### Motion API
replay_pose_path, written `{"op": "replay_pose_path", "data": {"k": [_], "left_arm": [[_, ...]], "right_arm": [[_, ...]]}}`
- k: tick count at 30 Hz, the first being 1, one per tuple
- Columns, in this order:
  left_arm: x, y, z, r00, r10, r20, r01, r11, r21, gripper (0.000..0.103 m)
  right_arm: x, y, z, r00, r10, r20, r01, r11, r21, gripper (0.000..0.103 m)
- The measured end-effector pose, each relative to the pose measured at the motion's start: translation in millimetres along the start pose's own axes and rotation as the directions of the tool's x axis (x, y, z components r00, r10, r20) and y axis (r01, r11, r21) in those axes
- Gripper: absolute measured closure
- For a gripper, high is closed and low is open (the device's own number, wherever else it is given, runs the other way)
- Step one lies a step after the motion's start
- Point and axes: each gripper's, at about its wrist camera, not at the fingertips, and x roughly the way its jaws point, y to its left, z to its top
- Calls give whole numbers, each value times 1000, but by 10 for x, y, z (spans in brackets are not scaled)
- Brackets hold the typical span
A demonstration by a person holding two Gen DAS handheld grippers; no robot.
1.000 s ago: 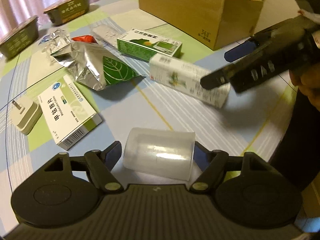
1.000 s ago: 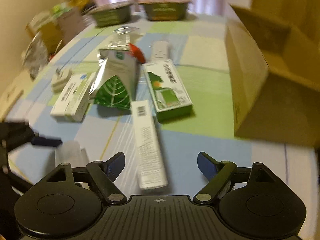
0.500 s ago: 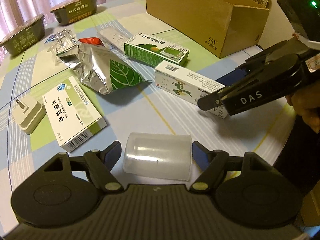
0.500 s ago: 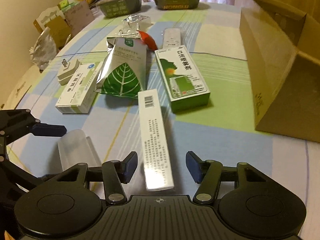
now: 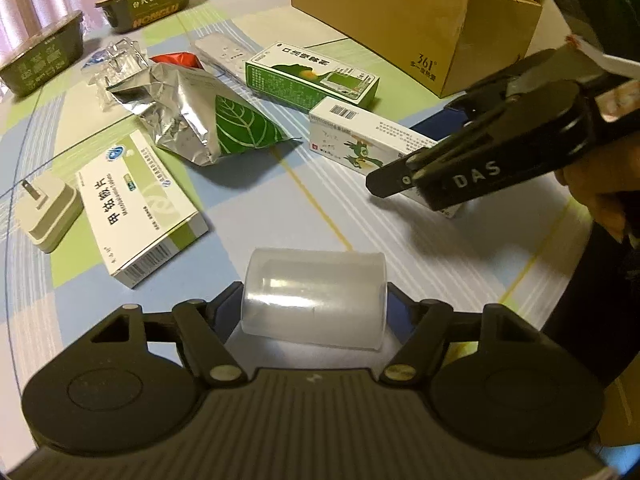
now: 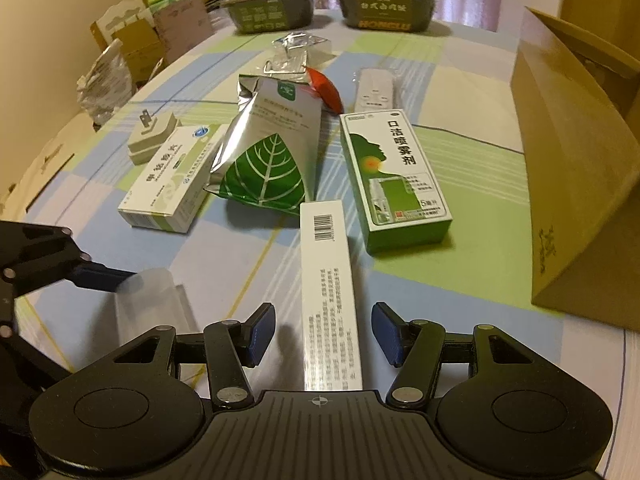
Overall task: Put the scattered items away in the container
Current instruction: 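Lift the white box with the right tool and carry it toward the cardboard box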
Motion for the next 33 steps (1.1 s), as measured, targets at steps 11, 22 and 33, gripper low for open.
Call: {"op": "replay_pose_path", "data": {"k": [11,22,33], "left_arm": [[-83,-19,-39,1000,7,5,-7,1000,-18,34],[-325,-108,193,998,21,57,-21,1000,-12,34],[-534,-530,1313,964,-17,265,-18,992,129,34]], "right_arm": [[12,0,-36,999,-34,-16,34,999,-5,74],[-583,-38,51,993,-79,92,74,996,55,75],[-1597,-759,443,938,-234,256,203,969,142,75]]}}
